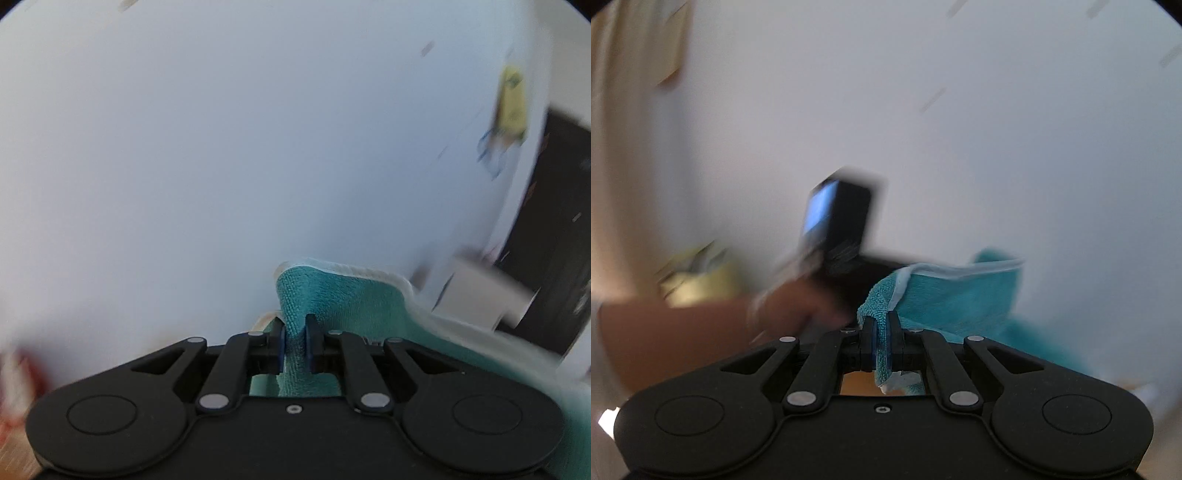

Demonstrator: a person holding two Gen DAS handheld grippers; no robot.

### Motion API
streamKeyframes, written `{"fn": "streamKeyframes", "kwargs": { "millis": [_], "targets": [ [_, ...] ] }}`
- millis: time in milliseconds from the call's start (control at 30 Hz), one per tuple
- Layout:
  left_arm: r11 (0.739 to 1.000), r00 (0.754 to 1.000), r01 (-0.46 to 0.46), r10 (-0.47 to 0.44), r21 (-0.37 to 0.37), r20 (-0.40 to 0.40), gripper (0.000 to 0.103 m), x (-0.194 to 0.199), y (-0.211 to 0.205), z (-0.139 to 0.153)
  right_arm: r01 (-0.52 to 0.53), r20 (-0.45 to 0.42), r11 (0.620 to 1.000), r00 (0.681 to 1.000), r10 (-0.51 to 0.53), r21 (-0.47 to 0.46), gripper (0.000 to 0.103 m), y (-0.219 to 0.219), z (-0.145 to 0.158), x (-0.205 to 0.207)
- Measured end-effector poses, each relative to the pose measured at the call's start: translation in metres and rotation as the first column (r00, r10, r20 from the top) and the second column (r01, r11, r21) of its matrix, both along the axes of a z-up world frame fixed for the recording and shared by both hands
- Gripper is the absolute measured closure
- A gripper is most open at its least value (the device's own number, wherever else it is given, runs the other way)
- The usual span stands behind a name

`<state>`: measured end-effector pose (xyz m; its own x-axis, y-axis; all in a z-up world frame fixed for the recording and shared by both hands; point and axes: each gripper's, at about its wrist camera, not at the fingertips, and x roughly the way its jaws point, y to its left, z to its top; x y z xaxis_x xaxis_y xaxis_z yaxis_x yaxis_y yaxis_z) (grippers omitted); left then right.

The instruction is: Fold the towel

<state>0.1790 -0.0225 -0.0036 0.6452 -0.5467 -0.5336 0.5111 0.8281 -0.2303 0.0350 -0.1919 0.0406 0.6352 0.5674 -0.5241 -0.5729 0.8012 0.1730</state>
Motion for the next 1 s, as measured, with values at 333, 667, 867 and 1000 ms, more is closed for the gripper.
{"fn": "streamKeyframes", "kwargs": {
  "millis": [333,667,867,1000],
  "targets": [
    [0.942,0.93,-0.279,0.314,0.188,-0.193,0.089,-0.023,0.157,-0.121,-0.341,-0.409,0.937,0.845,0.344,0.083,0.098,0.143,-0.146,0.026],
    [0.875,0.849,-0.418,0.472,0.245,-0.239,0.054,-0.021,0.25,-0.151,-0.458,-0.426,0.889,0.8,0.422,0.019,0.084,0.214,-0.183,0.027],
    [0.87,0.848,-0.418,0.477,0.261,-0.233,0.045,-0.036,0.266,-0.141,-0.329,-0.381,0.944,0.876,0.296,-0.024,0.059,0.137,-0.157,0.047],
    [0.853,0.829,-0.472,0.515,0.22,-0.217,0.033,-0.058,0.268,-0.121,-0.227,-0.352,0.972,0.916,0.193,-0.056,0.055,0.063,-0.134,0.082]
  ]
}}
